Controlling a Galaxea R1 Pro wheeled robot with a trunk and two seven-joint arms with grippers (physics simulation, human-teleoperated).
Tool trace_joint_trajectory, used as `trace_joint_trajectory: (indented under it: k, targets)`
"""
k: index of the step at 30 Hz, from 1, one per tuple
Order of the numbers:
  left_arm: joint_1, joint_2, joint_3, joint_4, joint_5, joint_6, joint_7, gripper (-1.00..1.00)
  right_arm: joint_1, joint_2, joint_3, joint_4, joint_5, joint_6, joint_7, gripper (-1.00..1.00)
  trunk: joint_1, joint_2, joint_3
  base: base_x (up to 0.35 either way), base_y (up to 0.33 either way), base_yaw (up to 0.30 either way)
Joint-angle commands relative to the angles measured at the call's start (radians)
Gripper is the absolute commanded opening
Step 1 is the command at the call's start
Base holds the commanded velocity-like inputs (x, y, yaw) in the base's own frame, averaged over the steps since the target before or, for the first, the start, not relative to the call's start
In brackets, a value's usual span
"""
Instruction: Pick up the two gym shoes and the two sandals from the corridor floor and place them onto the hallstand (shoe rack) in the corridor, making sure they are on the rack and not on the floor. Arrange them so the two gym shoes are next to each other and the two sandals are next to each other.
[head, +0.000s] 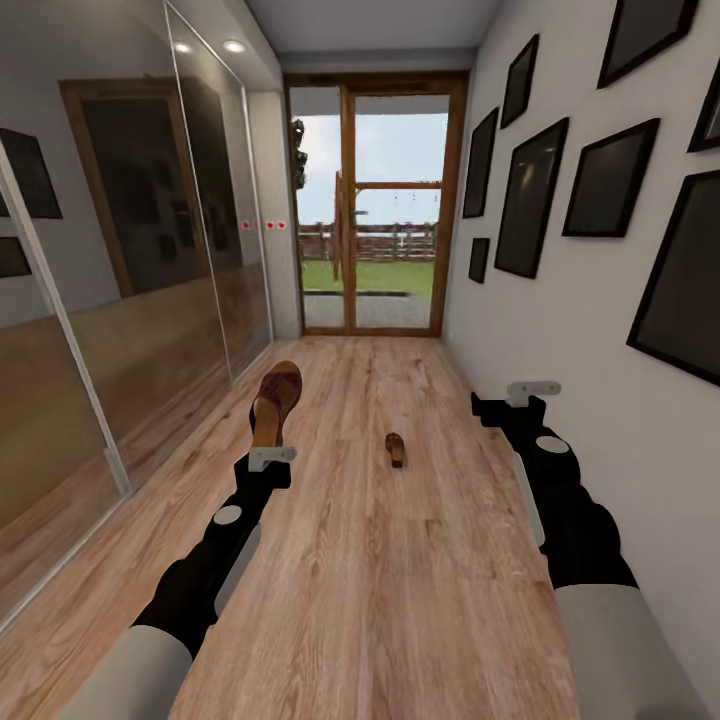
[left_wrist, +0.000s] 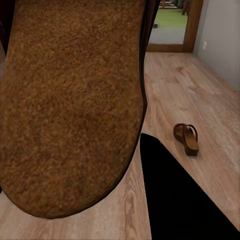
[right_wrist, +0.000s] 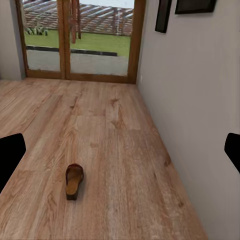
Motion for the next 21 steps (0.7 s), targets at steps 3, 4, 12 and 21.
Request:
trace_joint_trajectory:
  k: [3,4,12,21]
  targets:
    - [-0.001,0.001,-0.003,-0.002,0.006,0.006,0.006,-1.0,-0.001,0.0,0.0,-0.001,0.01,0.006,0.0,1.0,0.0,0.0,-0.001,0.346,-0.012,0.0]
    - [-0.001,0.001,-0.003,-0.002,0.006,0.006,0.006,-1.0,-0.001,0.0,0.0,-0.001,0.01,0.006,0.0,1.0,0.0,0.0,-0.001,0.346,-0.006,0.0]
    - [-0.001,0.001,-0.003,-0.002,0.006,0.006,0.006,-1.0,0.0,0.0,0.0,-0.001,0.011,0.006,0.001,1.0,0.0,0.0,-0.001,0.346,-0.001,0.037]
    - [-0.001,0.001,-0.003,-0.002,0.006,0.006,0.006,-1.0,0.0,0.0,0.0,-0.001,0.01,0.006,0.001,1.0,0.0,0.0,-0.001,0.347,0.0,0.076]
